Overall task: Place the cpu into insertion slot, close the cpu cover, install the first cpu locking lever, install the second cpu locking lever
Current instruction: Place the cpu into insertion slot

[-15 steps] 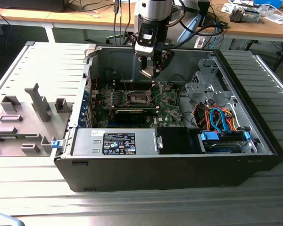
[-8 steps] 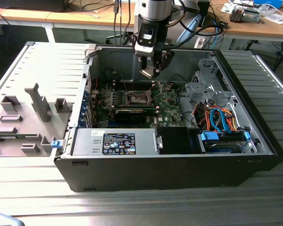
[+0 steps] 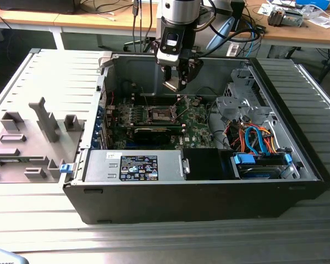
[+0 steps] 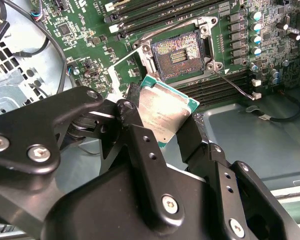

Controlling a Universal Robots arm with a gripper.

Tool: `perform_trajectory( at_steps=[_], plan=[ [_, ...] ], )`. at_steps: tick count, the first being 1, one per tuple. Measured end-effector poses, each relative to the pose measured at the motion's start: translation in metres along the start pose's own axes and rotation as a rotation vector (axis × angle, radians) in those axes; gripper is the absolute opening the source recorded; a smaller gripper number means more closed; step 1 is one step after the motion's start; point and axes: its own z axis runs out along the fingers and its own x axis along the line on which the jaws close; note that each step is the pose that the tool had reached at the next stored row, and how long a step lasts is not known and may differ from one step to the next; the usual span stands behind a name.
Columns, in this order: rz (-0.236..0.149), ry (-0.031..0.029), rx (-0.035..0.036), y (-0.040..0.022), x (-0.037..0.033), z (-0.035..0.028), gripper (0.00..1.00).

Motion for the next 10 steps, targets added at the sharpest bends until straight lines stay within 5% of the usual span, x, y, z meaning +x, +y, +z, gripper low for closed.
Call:
perform_trajectory(
  at_steps=[10],
  plan=[
    [0.005, -0.0004, -0.0001, 0.0000, 0.0000, 0.0000, 0.54]
  ],
)
